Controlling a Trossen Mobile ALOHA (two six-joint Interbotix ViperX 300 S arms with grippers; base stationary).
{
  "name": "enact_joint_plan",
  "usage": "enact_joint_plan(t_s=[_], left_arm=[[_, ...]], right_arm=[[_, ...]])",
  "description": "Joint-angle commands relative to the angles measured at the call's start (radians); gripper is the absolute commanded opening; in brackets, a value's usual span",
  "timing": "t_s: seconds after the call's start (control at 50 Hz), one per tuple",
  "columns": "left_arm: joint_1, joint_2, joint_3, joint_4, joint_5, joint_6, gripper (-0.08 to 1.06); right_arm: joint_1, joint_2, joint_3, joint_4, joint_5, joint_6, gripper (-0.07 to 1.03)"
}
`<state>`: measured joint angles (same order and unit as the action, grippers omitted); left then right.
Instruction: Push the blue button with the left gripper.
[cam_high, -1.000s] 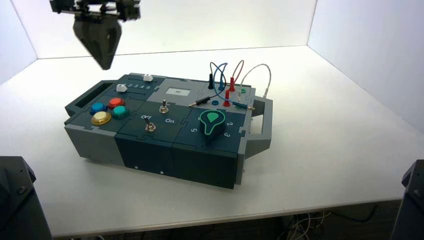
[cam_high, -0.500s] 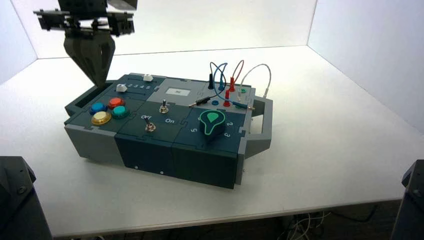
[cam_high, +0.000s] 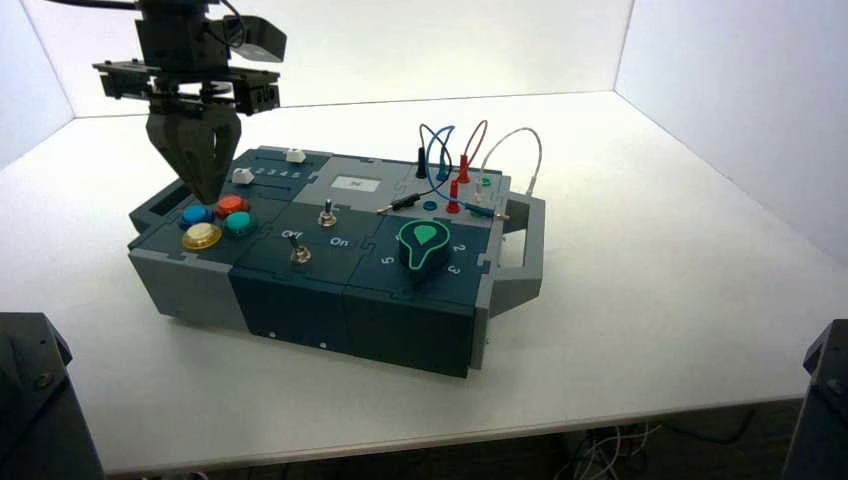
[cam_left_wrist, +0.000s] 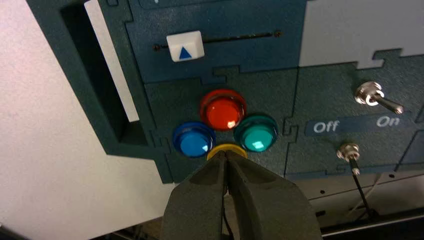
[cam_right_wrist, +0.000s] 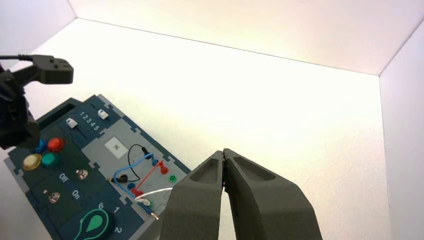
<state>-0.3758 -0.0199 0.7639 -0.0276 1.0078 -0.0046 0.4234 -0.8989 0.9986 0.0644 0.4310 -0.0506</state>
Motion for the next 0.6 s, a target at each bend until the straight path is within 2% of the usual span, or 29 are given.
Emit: enact_joint_plan(t_s=[0.02,0.16,0.3,0.6], left_arm=[[0.014,0.0,-0.014,0.008,-0.008,-0.003,-0.03],[0.043,-0.002,-0.012,0.02,-0.009,0.002,-0.03],[0.071,-0.011,-0.011,0.02,-0.002,0.014,-0.03],[0.074,-0.008,-0.006,0.023,0.005,0.023,-0.03]], right_arm=[[-0.005,0.0,-0.029,0.005,-0.005,0.0,-0.02],[-0.005,0.0,-0.029,0.003,-0.005,0.003,-0.02],[-0.005,0.0,-0.029,0.003,-0.005,0.003,-0.02],[-0.005,0.003,-0.032,0.003,-0.006,0.0,-0.02]])
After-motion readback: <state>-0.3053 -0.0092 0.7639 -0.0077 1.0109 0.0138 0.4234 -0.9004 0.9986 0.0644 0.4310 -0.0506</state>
